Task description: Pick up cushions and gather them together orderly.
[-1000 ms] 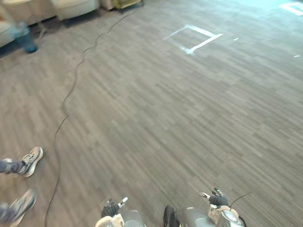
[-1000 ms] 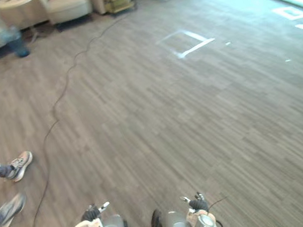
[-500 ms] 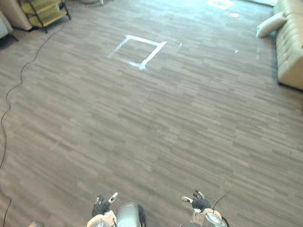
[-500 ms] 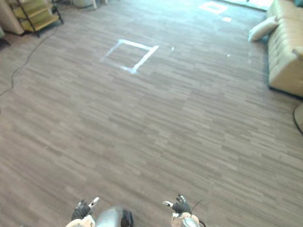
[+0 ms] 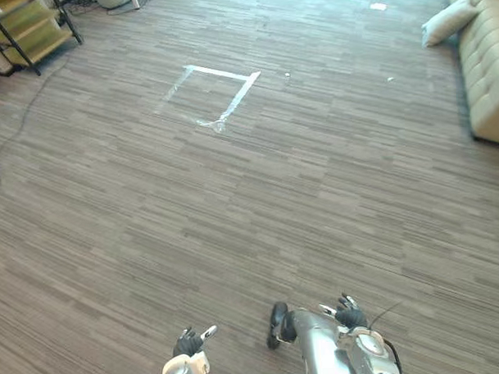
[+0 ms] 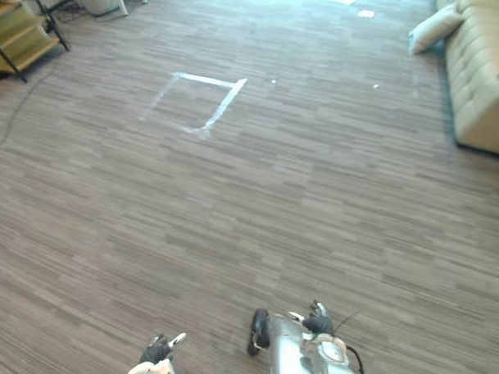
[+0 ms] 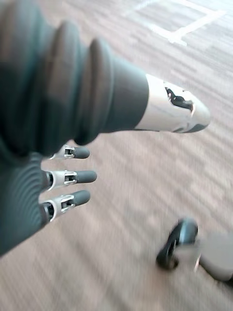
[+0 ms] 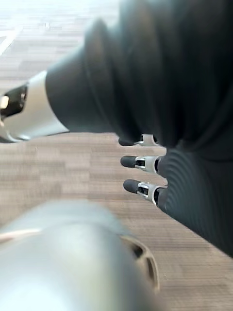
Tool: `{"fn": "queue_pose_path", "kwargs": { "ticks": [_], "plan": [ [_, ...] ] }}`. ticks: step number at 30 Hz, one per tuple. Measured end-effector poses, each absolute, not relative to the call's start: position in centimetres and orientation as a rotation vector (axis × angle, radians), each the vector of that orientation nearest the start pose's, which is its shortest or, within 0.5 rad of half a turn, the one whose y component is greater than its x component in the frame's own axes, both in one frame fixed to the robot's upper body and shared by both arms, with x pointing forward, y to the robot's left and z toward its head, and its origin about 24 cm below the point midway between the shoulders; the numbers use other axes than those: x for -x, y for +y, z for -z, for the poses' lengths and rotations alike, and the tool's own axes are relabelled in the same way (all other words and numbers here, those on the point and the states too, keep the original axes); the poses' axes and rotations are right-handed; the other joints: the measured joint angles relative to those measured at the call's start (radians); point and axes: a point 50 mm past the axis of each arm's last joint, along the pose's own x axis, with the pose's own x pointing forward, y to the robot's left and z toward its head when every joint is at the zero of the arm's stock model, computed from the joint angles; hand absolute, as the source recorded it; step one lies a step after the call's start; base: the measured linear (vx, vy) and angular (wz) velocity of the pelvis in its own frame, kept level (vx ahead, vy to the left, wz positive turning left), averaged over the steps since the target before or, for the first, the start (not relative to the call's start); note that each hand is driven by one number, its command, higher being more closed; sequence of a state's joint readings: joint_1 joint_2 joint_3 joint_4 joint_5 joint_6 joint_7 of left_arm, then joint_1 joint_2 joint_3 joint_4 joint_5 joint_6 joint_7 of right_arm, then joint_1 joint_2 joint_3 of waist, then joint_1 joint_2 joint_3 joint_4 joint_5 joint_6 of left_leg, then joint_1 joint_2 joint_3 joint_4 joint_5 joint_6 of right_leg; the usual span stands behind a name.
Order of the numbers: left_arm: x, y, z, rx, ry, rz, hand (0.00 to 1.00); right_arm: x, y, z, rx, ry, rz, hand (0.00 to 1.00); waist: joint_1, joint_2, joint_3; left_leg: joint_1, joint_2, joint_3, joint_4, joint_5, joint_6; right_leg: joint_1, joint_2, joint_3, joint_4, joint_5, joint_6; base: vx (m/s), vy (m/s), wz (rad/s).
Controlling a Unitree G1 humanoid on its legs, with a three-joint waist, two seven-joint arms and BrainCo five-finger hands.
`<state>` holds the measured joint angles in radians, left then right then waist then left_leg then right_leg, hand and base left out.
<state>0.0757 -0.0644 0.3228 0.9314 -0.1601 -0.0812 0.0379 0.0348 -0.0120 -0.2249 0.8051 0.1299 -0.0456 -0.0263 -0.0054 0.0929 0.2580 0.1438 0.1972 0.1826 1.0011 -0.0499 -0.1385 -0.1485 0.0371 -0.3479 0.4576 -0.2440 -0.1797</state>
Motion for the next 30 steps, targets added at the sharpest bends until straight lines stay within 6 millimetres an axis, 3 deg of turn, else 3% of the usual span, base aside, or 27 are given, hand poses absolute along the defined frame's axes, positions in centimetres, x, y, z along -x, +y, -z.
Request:
{"fn": "queue_pose_path", "kwargs": {
  "ticks": [1, 3, 4, 6, 7, 8, 10, 11, 12, 13, 14, 15, 16, 17, 18, 19, 21, 23, 24, 26, 27, 28, 29, 30],
  "plan": [
    [-11.8, 18.6, 14.8, 0.323, 0.884, -0.460, 0.00, -15.8, -18.6, 12.9, -0.206, 0.795, 0.298, 0.00, 0.018, -0.024, 0.016, -0.085, 0.027, 0.001, 0.144, -0.041, 0.009, 0.090, 0.025, 0.041, -0.052, -0.014, -0.009, 0.60, -0.064, -0.81],
    [-11.3, 19.9, 14.4, 0.312, 0.856, -0.504, 0.00, -15.6, -16.8, 13.4, -0.235, 0.829, 0.261, 0.00, 0.043, -0.069, 0.027, -0.204, 0.026, 0.001, 0.189, -0.095, 0.031, 0.213, 0.030, 0.105, -0.138, -0.033, -0.007, 0.59, -0.054, -0.91],
    [-11.5, 20.4, 14.1, 0.313, 0.822, -0.521, 0.00, -15.5, -16.1, 13.5, -0.253, 0.842, 0.247, 0.00, 0.057, -0.092, 0.019, -0.300, 0.020, 0.009, 0.141, -0.127, 0.034, 0.279, 0.029, 0.153, -0.196, -0.040, 0.002, 0.48, -0.016, -0.92],
    [-11.6, 20.3, 13.9, 0.326, 0.802, -0.527, 0.00, -15.2, -15.7, 13.6, -0.254, 0.851, 0.235, 0.00, 0.067, -0.094, 0.016, -0.384, 0.007, 0.018, 0.004, -0.170, 0.049, 0.347, 0.020, 0.198, -0.249, -0.042, 0.027, 0.54, 0.085, -0.87],
    [-11.7, 20.2, 13.8, 0.333, 0.789, -0.528, 0.00, -15.1, -15.6, 13.7, -0.257, 0.855, 0.238, 0.00, 0.068, -0.094, 0.016, -0.440, -0.043, 0.017, -0.233, -0.186, 0.051, 0.421, -0.010, 0.244, -0.284, -0.070, 0.058, 0.60, 0.143, -0.75],
    [-11.7, 20.1, 13.8, 0.334, 0.786, -0.526, 0.00, -15.1, -15.6, 13.7, -0.257, 0.856, 0.239, 0.00, 0.070, -0.095, 0.016, -0.446, -0.054, 0.016, -0.271, -0.185, 0.050, 0.435, -0.018, 0.250, -0.291, -0.076, 0.063, 0.77, 0.219, -0.71],
    [-12.0, 19.9, 13.6, 0.338, 0.768, -0.522, 0.00, -15.1, -15.6, 13.7, -0.256, 0.858, 0.248, 0.00, 0.075, -0.098, 0.017, -0.486, -0.103, 0.019, -0.485, -0.141, 0.049, 0.502, -0.055, 0.284, -0.322, -0.102, 0.093, 0.56, 0.208, -0.56],
    [-12.0, 19.6, 13.7, 0.338, 0.772, -0.517, 0.00, -14.9, -15.7, 13.8, -0.257, 0.865, 0.250, 0.00, 0.077, -0.088, 0.009, -0.493, -0.110, 0.029, -0.612, -0.089, 0.067, 0.522, -0.059, 0.308, -0.324, -0.110, 0.108, 0.71, 0.320, -0.78],
    [-12.0, 19.5, 13.7, 0.341, 0.776, -0.520, 0.00, -14.0, -15.5, 14.2, -0.261, 0.891, 0.256, 0.00, 0.092, -0.084, 0.000, -0.489, -0.110, 0.029, -0.627, 0.013, 0.111, 0.545, -0.064, 0.346, -0.310, -0.118, 0.120, 0.74, 0.343, -0.92],
    [-12.1, 19.9, 13.6, 0.330, 0.773, -0.518, 0.00, -14.0, -15.1, 14.3, -0.265, 0.902, 0.245, 0.00, 0.110, -0.103, -0.020, -0.483, -0.119, 0.049, -0.601, 0.041, 0.135, 0.540, -0.091, 0.377, -0.275, -0.121, 0.127, 0.76, 0.361, -0.88],
    [-12.2, 20.8, 13.5, 0.295, 0.768, -0.513, 0.00, -13.5, -14.9, 14.5, -0.265, 0.923, 0.237, 0.00, 0.114, -0.155, -0.041, -0.466, -0.148, 0.083, -0.574, -0.022, 0.163, 0.506, -0.143, 0.399, -0.174, -0.104, 0.156, 0.79, 0.358, -0.65],
    [-12.2, 21.1, 13.5, 0.287, 0.773, -0.514, 0.00, -13.3, -15.3, 14.6, -0.271, 0.922, 0.259, 0.00, 0.113, -0.175, -0.044, -0.438, -0.166, 0.095, -0.544, -0.070, 0.174, 0.458, -0.165, 0.421, -0.033, -0.062, 0.208, 0.92, 0.432, -0.34],
    [-12.1, 21.3, 13.5, 0.280, 0.777, -0.516, 0.00, -13.0, -15.4, 14.6, -0.273, 0.925, 0.274, 0.00, 0.112, -0.186, -0.043, -0.403, -0.178, 0.103, -0.529, -0.115, 0.182, 0.410, -0.172, 0.439, 0.117, 0.002, 0.252, 0.89, 0.426, -0.17],
    [-12.3, 21.5, 13.5, 0.265, 0.781, -0.508, 0.00, -12.7, -15.6, 14.7, -0.271, 0.931, 0.278, 0.00, 0.109, -0.196, -0.041, -0.341, -0.197, 0.106, -0.526, -0.166, 0.183, 0.321, -0.181, 0.454, 0.349, 0.097, 0.345, 0.71, 0.336, -0.08],
    [-12.2, 21.4, 13.7, 0.264, 0.800, -0.508, 0.00, -12.6, -15.8, 14.7, -0.271, 0.929, 0.285, 0.00, 0.105, -0.192, -0.038, -0.274, -0.210, 0.105, -0.536, -0.202, 0.179, 0.246, -0.198, 0.428, 0.521, 0.112, 0.373, 0.68, 0.276, -0.08],
    [-11.9, 21.3, 14.0, 0.264, 0.820, -0.506, 0.00, -12.9, -16.0, 14.5, -0.271, 0.908, 0.292, 0.00, 0.094, -0.183, -0.034, -0.204, -0.215, 0.105, -0.561, -0.229, 0.177, 0.192, -0.217, 0.381, 0.626, 0.100, 0.356, 0.63, 0.228, -0.09],
    [-11.8, 20.6, 14.3, 0.259, 0.849, -0.476, 0.00, -13.6, -16.3, 14.0, -0.267, 0.858, 0.295, 0.00, 0.071, -0.151, -0.029, -0.028, -0.215, 0.105, -0.674, -0.263, 0.176, 0.033, -0.234, 0.251, 0.704, 0.041, 0.278, 0.66, 0.198, -0.09],
    [-11.8, 20.4, 14.5, 0.247, 0.871, -0.456, 0.00, -14.2, -16.9, 13.5, -0.258, 0.819, 0.305, 0.00, 0.058, -0.140, -0.028, 0.059, -0.206, 0.101, -0.742, -0.282, 0.165, -0.091, -0.221, 0.163, 0.624, -0.009, 0.246, 0.55, 0.092, 0.05],
    [-11.6, 20.3, 14.8, 0.223, 0.901, -0.431, 0.00, -14.6, -17.4, 13.4, -0.242, 0.809, 0.305, 0.00, 0.041, -0.138, -0.026, 0.122, -0.202, 0.097, -0.789, -0.288, 0.163, -0.152, -0.204, 0.105, 0.478, -0.025, 0.234, 0.56, 0.055, 0.24],
    [-11.4, 20.2, 15.0, 0.203, 0.920, -0.411, 0.00, -14.6, -18.2, 13.5, -0.221, 0.818, 0.314, 0.00, 0.014, -0.135, -0.025, 0.201, -0.199, 0.078, -0.853, -0.288, 0.162, -0.203, -0.172, 0.033, 0.172, 0.028, 0.198, 0.66, -0.008, 0.44],
    [-11.3, 20.2, 15.0, 0.202, 0.926, -0.408, 0.00, -14.4, -18.7, 13.6, -0.213, 0.827, 0.327, 0.00, 0.008, -0.133, -0.024, 0.236, -0.200, 0.066, -0.875, -0.289, 0.160, -0.207, -0.151, 0.021, 0.018, 0.088, 0.183, 0.90, -0.084, 0.61],
    [-11.1, 20.0, 15.1, 0.201, 0.933, -0.404, 0.00, -13.7, -19.0, 13.9, -0.213, 0.855, 0.339, 0.00, 0.005, -0.130, -0.022, 0.284, -0.201, 0.029, -0.883, -0.300, 0.140, -0.208, -0.116, 0.040, -0.132, 0.188, 0.145, 0.81, -0.103, 0.60],
    [-10.7, 19.8, 15.3, 0.205, 0.946, -0.405, 0.00, -13.2, -19.4, 14.1, -0.224, 0.862, 0.364, 0.00, -0.007, -0.118, -0.022, 0.308, -0.188, -0.005, -0.873, -0.304, 0.133, -0.202, -0.090, 0.082, -0.120, 0.296, 0.077, 0.84, -0.136, 0.42],
    [-10.5, 19.1, 15.5, 0.224, 0.958, -0.402, 0.00, -13.7, -19.9, 13.8, -0.208, 0.847, 0.366, 0.00, -0.011, -0.086, -0.031, 0.310, -0.152, -0.035, -0.836, -0.299, 0.125, -0.214, -0.074, 0.082, -0.053, 0.266, 0.048, 0.98, -0.196, 0.16]
  ]
}}
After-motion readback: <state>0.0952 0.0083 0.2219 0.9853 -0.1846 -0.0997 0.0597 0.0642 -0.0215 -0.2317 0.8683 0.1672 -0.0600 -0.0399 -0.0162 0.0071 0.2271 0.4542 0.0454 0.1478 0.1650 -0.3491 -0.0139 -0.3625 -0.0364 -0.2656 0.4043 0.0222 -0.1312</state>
